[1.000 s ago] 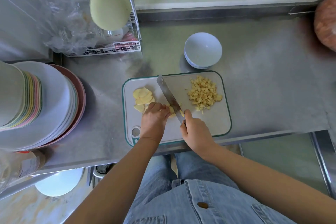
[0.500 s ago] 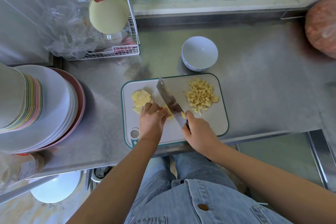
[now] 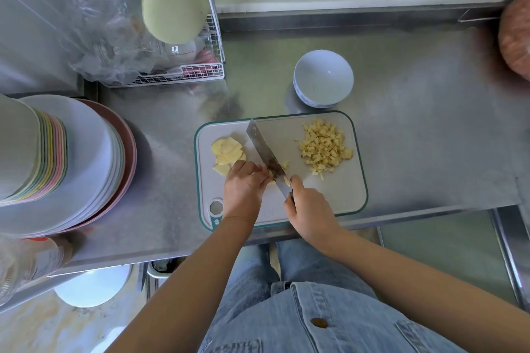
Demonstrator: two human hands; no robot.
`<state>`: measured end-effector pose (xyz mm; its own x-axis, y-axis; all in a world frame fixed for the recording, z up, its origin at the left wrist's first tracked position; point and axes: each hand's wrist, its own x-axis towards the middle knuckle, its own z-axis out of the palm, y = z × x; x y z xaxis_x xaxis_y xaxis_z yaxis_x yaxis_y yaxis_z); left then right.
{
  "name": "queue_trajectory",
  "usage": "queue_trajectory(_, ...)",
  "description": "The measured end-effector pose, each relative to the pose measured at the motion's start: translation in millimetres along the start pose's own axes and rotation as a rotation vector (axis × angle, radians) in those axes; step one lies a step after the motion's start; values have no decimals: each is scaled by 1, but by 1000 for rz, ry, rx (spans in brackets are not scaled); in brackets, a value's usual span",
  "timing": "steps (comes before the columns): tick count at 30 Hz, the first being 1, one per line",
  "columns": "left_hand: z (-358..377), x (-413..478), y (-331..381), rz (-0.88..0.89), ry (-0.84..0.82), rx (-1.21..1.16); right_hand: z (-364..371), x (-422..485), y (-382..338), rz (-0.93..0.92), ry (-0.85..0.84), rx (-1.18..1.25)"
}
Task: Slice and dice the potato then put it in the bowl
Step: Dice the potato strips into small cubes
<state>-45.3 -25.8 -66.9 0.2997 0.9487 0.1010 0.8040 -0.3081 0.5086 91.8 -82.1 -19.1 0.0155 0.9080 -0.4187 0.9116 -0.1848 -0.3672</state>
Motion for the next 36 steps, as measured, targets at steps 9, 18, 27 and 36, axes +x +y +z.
queue_trajectory(9,-3,-3,6,-97,-29,-66,2,-1,5,-7,36,32)
queue_trajectory(18,-9,-11,3,-58,-71,-33,-2,-1,1,-2,12,3)
queue_trajectory(27,-13,-6,1,-27,-17,15,-15,-1,3,-38,32,70)
queue_trajectory(36,-10,-4,2,-72,-69,24,-18,-9,0,-92,3,16)
